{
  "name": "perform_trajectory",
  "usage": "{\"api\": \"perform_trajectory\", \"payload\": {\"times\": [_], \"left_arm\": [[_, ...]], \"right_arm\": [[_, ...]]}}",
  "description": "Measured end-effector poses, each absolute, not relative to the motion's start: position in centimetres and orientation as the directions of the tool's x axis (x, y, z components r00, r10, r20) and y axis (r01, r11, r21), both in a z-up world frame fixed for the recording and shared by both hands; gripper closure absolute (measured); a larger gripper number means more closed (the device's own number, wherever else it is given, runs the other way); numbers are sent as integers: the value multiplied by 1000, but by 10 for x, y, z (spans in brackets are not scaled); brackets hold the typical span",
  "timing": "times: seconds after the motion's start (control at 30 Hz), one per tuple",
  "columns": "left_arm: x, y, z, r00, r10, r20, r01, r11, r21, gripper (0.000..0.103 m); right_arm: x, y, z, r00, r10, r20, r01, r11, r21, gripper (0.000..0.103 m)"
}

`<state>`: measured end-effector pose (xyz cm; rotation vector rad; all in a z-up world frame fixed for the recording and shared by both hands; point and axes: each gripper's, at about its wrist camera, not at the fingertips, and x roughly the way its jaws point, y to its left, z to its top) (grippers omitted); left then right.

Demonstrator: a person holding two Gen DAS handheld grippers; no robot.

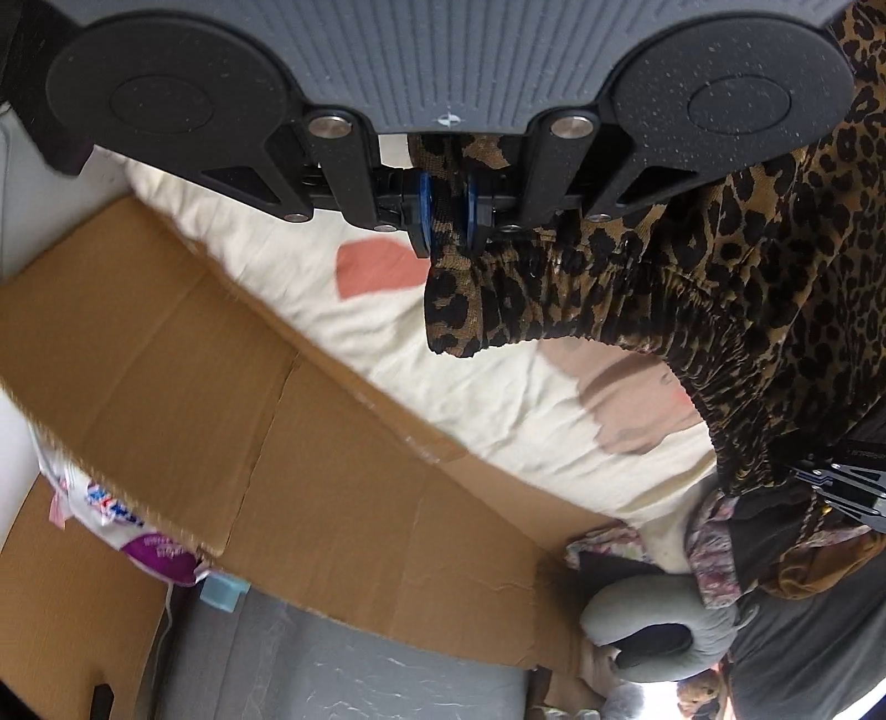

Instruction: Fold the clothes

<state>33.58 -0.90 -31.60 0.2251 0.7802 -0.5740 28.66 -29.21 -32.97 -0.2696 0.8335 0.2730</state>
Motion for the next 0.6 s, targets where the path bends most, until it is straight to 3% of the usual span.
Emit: {"api": "perform_trajectory", "payload": {"times": [0.6], "left_arm": [[416, -50, -324, 623, -302, -722, 508, 858, 79, 99]], "right_arm": [[376, -292, -342, 679, 29, -733, -291, 928, -233, 92]]}}
